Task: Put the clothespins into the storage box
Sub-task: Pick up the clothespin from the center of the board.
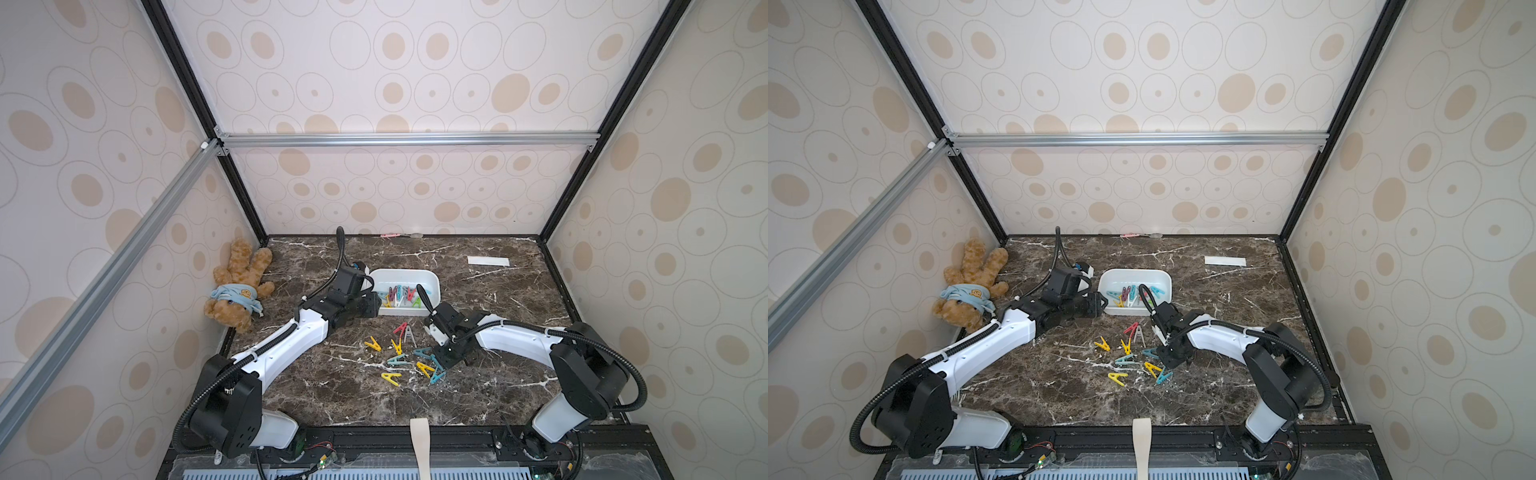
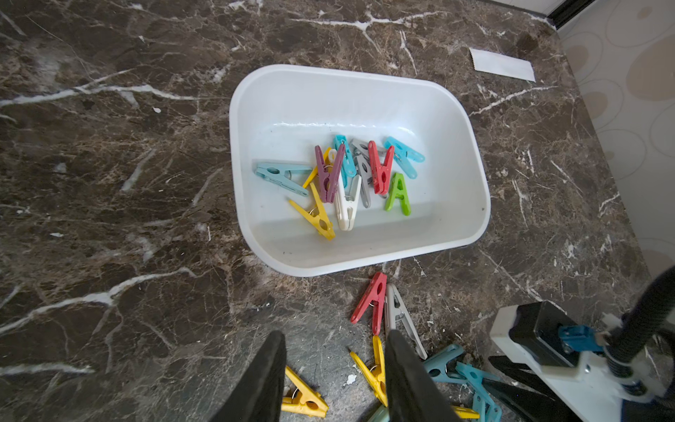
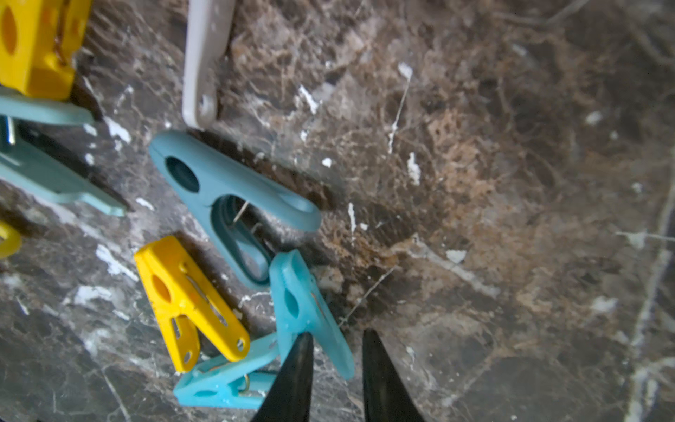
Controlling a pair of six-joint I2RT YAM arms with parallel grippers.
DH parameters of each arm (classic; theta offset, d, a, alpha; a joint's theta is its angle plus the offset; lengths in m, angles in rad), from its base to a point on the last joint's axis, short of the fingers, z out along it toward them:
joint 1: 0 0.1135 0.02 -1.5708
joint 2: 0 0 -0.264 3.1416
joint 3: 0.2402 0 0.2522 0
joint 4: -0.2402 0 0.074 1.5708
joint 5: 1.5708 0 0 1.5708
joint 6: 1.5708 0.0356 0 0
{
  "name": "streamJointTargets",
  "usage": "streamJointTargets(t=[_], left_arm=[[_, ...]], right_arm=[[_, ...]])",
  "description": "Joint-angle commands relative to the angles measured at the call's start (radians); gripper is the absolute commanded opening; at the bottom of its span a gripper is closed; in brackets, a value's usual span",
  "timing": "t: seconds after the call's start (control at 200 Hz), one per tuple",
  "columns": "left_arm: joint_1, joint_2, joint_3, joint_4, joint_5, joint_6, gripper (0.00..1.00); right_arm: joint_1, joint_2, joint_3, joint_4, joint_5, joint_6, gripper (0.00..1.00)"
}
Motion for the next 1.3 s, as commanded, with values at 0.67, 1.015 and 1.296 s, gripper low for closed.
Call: streamJointTargets(t=[0.67, 1.015, 1.296], left_arm=[[0.007, -0.023, -0.003, -0.004, -0.008, -0.014, 0.45], [0.007, -0.035, -0.003, -0.015, -0.020, -0.012, 0.45], [0.007, -0.032, 0.000, -0.010, -0.019, -0.014, 0.45]], right_arm=[[0.006, -0.033, -0.043, -0.021, -0.035, 0.078, 0.18], [0.033, -0.017, -0.042, -0.034, 0.001, 0.094, 0.11], [0.040, -0.117, -0.040, -0.078, 0.028, 0.115, 0.05]])
